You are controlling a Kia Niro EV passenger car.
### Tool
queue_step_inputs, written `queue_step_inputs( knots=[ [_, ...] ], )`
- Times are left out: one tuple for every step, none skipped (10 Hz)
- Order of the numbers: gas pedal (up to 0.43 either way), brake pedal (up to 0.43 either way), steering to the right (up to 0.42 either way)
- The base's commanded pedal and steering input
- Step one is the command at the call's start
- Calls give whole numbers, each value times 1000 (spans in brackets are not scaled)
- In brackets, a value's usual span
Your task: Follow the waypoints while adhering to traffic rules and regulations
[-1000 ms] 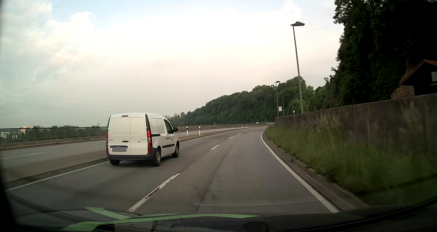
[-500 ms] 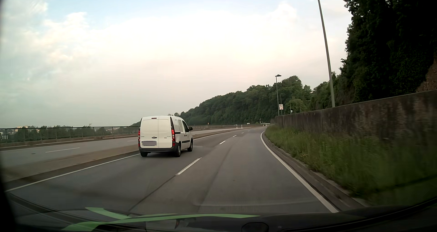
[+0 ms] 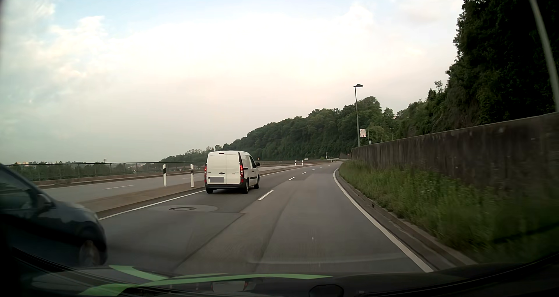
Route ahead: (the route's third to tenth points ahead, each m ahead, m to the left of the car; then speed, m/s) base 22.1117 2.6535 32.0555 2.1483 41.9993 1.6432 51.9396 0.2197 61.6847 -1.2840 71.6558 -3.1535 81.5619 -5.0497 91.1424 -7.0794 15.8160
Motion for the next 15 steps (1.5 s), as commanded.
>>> queue_step_inputs(
  knots=[
    [87,0,10],
    [87,0,10],
    [87,0,10],
    [87,0,10],
    [87,0,10],
    [87,0,10],
    [87,0,10],
    [87,0,10],
    [87,0,10],
    [87,0,10],
    [87,0,10],
    [87,0,10],
    [87,0,10],
    [87,0,10],
    [87,0,10]
  ],
)
